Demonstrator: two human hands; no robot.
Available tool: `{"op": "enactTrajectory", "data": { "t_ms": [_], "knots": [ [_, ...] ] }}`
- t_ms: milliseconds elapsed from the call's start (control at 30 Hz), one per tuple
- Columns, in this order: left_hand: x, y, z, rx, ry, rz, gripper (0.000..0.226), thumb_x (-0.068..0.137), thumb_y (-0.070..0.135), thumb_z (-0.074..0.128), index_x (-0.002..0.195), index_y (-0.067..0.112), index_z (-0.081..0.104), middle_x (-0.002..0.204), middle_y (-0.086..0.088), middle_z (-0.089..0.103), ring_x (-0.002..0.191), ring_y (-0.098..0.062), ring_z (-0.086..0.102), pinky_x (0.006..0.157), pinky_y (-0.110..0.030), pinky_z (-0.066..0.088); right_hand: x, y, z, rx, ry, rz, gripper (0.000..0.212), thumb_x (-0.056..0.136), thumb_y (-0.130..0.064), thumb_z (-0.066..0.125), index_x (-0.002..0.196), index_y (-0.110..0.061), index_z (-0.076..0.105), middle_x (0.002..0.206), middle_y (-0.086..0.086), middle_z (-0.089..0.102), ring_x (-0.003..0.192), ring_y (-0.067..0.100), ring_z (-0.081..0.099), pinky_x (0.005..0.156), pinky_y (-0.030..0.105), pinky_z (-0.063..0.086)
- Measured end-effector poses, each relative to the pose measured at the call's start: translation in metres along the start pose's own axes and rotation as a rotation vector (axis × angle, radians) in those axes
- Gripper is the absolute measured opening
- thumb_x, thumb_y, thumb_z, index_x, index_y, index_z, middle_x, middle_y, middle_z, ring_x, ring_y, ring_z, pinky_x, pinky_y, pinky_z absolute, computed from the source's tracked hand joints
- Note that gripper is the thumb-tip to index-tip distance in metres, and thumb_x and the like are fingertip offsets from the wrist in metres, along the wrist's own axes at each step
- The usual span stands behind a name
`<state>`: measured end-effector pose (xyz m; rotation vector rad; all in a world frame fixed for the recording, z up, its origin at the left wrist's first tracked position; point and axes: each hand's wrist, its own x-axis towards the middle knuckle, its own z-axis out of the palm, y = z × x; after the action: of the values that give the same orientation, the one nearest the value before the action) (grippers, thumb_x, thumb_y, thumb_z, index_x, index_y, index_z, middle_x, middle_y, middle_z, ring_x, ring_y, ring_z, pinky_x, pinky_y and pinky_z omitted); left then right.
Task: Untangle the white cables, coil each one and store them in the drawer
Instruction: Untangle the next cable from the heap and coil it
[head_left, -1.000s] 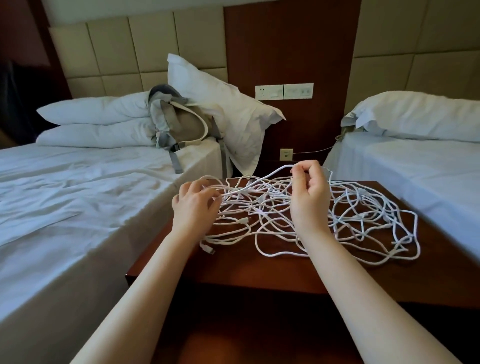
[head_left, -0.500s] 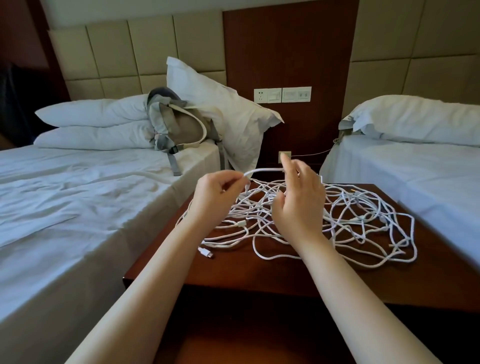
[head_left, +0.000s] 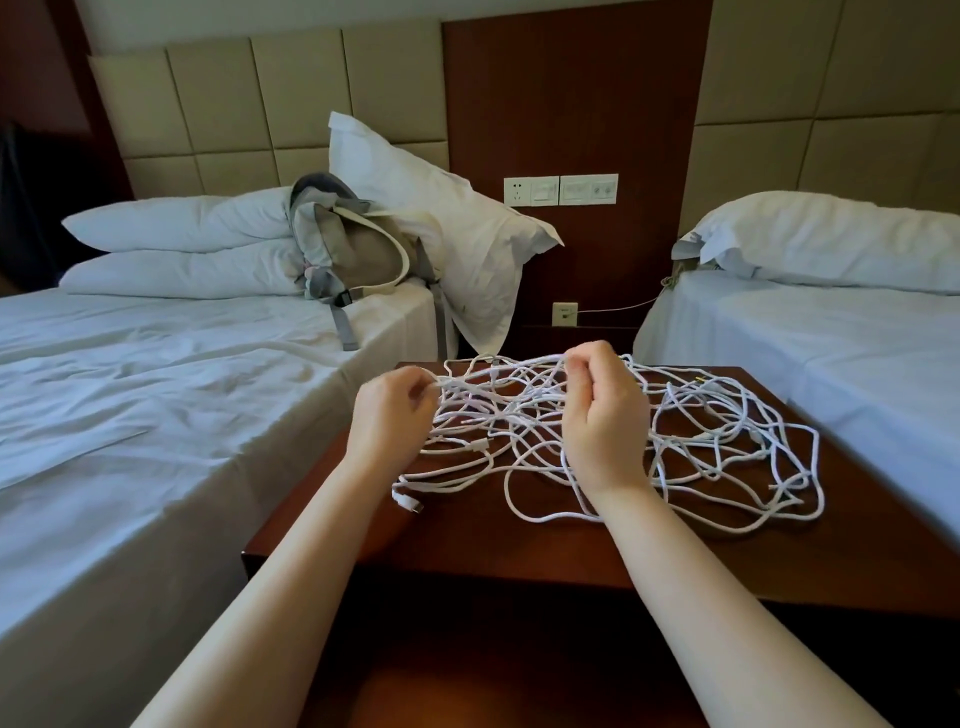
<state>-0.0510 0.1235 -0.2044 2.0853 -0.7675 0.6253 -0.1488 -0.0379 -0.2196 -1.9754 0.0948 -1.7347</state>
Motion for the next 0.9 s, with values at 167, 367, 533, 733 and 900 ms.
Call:
{"op": "enactTrajectory", "data": {
  "t_ms": [167, 367, 533, 733, 900],
  "knots": [
    [0.004, 0.009, -0.001, -0.052, 0.104, 0.073, 0.029, 0.091, 0.024, 0.054, 0.084, 0.002, 0.071, 0.094, -0.003, 0.066, 0.091, -0.015, 0.050, 0.077, -0.019, 0.037, 0.004, 0.008, -0.003, -0.077, 0.046, 0.243, 0.024, 0.099, -0.021, 0.043, 0.081, -0.010, 0.053, 0.060, -0.011, 0.042, 0.052, 0.002, 0.038, 0.047, 0.013, 0.025],
    [0.003, 0.050, -0.015, -0.506, -0.063, 0.083, 0.032, 0.095, 0.017, 0.050, 0.065, 0.008, 0.059, 0.048, 0.007, 0.052, 0.043, -0.003, 0.043, 0.047, -0.013, 0.036, 0.000, 0.013, -0.009, -0.230, -0.099, 0.365, 0.023, 0.100, -0.023, 0.042, 0.078, -0.017, 0.047, 0.064, -0.011, 0.044, 0.054, 0.002, 0.038, 0.048, 0.021, 0.020],
    [-0.003, 0.039, -0.007, -0.511, -0.282, -0.062, 0.042, 0.100, 0.020, 0.036, 0.062, 0.009, 0.047, 0.048, 0.004, 0.054, 0.050, -0.007, 0.047, 0.058, -0.023, 0.038, 0.000, 0.014, -0.007, -0.349, -0.163, 0.370, 0.021, 0.099, -0.021, 0.042, 0.098, -0.012, 0.061, 0.093, 0.002, 0.060, 0.081, 0.016, 0.054, 0.057, 0.022, 0.031],
    [-0.007, 0.040, 0.000, -0.261, -0.373, 0.052, 0.040, 0.100, 0.024, 0.038, 0.061, 0.012, 0.044, 0.054, 0.002, 0.040, 0.050, -0.007, 0.035, 0.055, -0.023, 0.031, 0.000, -0.002, 0.003, -0.213, -0.189, -0.119, 0.039, 0.097, -0.025, 0.037, 0.125, -0.009, 0.059, 0.124, 0.009, 0.059, 0.119, 0.026, 0.051, 0.100, 0.040, 0.038],
    [-0.010, 0.043, 0.003, -0.195, -0.385, 0.127, 0.040, 0.099, 0.018, 0.041, 0.059, 0.015, 0.040, 0.056, 0.004, 0.039, 0.053, -0.008, 0.034, 0.051, -0.019, 0.029, -0.008, 0.000, 0.009, -0.178, -0.283, -0.172, 0.037, 0.096, -0.029, 0.037, 0.094, -0.009, 0.068, 0.099, 0.001, 0.067, 0.107, 0.023, 0.055, 0.093, 0.040, 0.041]
  ]
}}
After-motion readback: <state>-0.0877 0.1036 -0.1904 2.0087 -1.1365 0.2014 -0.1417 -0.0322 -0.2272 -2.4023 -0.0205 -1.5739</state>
